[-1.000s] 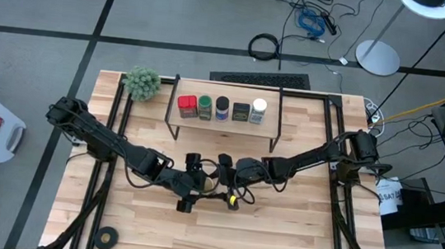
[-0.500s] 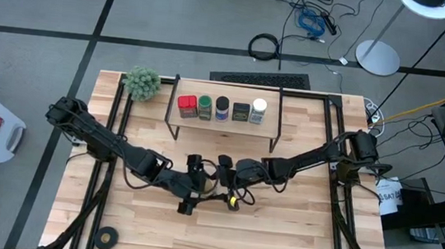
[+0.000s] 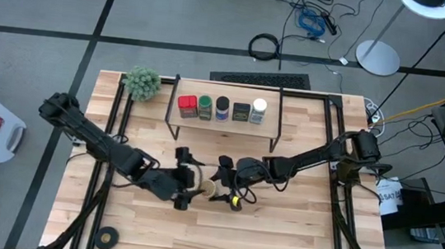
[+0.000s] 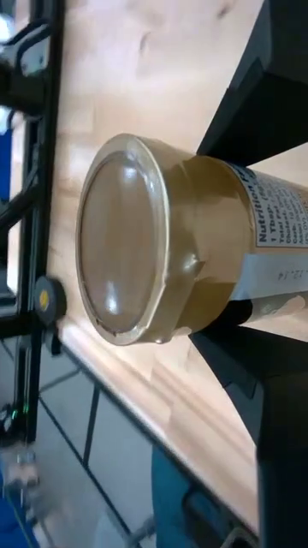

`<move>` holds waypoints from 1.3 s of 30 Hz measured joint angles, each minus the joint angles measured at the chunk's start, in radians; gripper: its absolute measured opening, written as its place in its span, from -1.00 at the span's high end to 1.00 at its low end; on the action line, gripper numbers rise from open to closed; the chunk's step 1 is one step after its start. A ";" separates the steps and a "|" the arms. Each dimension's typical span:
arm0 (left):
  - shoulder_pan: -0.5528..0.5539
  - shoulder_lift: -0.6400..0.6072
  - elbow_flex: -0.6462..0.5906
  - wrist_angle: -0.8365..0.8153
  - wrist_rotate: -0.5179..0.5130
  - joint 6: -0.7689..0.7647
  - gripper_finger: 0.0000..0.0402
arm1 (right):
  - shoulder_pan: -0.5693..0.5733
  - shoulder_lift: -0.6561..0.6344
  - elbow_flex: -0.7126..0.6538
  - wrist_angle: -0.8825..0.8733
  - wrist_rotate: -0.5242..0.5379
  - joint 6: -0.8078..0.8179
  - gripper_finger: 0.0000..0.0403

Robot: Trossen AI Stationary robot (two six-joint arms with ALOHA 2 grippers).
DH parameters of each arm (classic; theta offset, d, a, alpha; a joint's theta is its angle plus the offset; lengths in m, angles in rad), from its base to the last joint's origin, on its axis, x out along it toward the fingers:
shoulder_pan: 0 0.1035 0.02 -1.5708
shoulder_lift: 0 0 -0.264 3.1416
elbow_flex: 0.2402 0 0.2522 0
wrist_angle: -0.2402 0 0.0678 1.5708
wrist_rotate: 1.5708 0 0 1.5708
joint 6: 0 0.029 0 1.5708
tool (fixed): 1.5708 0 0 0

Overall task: Shelf spices
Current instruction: Put the golden seasoning bottle on the shelf aligned with the other white seasoning bottle

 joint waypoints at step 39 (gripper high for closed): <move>-0.183 -0.073 -0.026 -0.032 -0.212 -0.029 -0.88 | -0.337 -0.921 0.002 -0.831 0.181 -0.218 -0.37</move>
